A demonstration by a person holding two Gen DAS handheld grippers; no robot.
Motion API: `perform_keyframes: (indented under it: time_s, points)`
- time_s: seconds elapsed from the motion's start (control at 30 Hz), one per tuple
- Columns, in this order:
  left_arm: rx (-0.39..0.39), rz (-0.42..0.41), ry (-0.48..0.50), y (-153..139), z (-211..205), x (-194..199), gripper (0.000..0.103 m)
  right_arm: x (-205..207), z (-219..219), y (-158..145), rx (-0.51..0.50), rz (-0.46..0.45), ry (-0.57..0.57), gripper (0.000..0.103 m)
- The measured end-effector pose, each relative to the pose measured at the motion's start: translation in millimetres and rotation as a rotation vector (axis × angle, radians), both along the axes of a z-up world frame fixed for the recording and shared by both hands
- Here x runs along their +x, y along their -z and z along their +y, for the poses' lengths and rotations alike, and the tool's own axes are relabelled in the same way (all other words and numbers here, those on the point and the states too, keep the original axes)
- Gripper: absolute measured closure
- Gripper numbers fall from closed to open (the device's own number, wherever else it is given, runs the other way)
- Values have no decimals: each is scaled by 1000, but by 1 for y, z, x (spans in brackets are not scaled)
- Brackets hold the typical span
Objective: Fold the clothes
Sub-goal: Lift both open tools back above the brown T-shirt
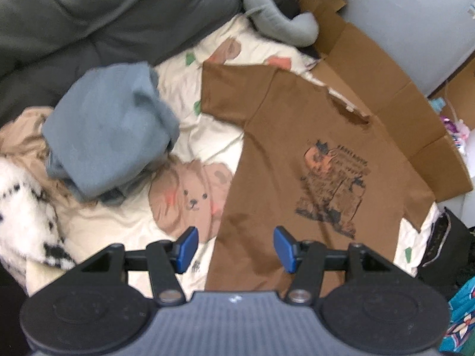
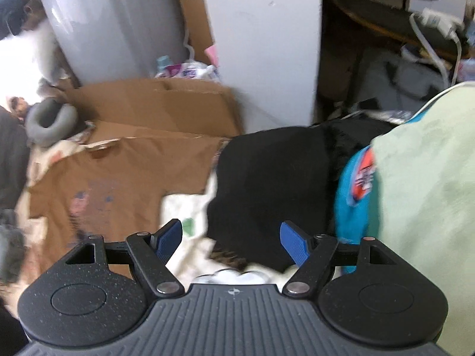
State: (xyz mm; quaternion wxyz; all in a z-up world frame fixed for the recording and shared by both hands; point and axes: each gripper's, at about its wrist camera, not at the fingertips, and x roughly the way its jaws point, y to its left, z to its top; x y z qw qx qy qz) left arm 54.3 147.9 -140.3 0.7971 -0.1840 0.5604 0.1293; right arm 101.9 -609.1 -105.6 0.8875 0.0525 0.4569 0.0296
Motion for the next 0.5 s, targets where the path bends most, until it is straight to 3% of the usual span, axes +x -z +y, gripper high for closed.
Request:
perform_keyframes:
  time_s: [0.17,0.3,0.5]
  points:
    - [-12,-12,-26,9,5,-7,44,5,-23,-8,-5,-28,-19,25]
    - [-19,-18,-21,24,4,-13,44,9,-23,4,-6,-3,-86,25]
    - [-11,-4,51,66,-9,-19,52,4,-11,61,57,63,-105,25]
